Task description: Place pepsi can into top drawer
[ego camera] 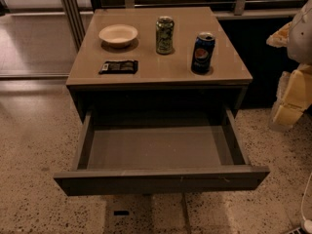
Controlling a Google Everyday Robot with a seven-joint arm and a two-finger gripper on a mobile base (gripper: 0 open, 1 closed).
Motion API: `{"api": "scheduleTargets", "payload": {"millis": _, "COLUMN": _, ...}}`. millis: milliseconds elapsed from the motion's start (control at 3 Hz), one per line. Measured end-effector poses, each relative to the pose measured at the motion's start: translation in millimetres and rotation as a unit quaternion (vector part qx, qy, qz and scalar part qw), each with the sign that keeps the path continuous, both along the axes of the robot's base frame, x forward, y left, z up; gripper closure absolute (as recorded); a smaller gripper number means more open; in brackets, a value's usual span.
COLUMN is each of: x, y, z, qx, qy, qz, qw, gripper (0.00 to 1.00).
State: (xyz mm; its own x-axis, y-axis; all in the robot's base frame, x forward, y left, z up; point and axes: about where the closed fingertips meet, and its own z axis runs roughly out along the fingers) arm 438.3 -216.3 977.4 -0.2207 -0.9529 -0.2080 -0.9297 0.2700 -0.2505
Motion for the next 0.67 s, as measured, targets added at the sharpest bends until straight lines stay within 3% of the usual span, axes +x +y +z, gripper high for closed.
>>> {"api": "scheduleTargets", "payload": {"millis": 333, "x": 7.6, "y": -0.9, "z": 0.5, "qx": 0.0, "qy": -0.008, "qz": -0.002, "qw": 1.0, "gripper": 0.0}}
{"api": "scheduleTargets", "payload": {"millis": 667, "x": 41.3, "y": -0.6, "z": -7.2, "qx": 0.016, "qy": -0.03, "qz": -0.002, "qw": 0.9994, "gripper": 0.0}}
